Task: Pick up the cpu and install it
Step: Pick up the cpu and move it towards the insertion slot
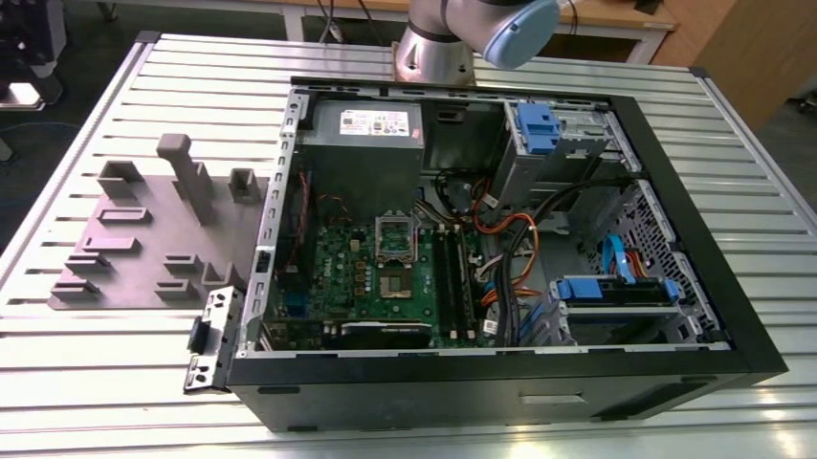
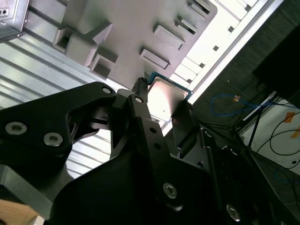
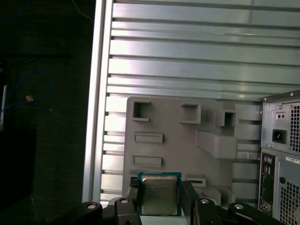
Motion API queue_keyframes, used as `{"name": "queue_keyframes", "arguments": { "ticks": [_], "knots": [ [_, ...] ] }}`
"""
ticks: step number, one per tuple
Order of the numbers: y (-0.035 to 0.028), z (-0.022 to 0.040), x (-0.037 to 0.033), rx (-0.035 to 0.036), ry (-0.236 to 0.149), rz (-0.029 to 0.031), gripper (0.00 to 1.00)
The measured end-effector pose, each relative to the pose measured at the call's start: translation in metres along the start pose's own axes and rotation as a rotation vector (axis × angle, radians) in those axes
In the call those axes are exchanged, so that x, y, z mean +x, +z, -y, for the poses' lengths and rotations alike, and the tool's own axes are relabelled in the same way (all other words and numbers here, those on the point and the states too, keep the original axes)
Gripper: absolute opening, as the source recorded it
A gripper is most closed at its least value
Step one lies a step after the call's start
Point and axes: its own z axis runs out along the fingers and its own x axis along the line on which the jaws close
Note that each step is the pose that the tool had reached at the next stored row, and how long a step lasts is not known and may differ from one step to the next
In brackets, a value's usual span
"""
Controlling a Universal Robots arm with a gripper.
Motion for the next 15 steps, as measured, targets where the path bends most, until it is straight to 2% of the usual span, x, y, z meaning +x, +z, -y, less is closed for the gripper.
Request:
{"name": "queue_keyframes", "arguments": {
  "ticks": [15],
  "knots": [
    [-0.0001, 0.0002, -0.0034, 0.0000, 0.000, 0.0000, 0.45]
  ]
}}
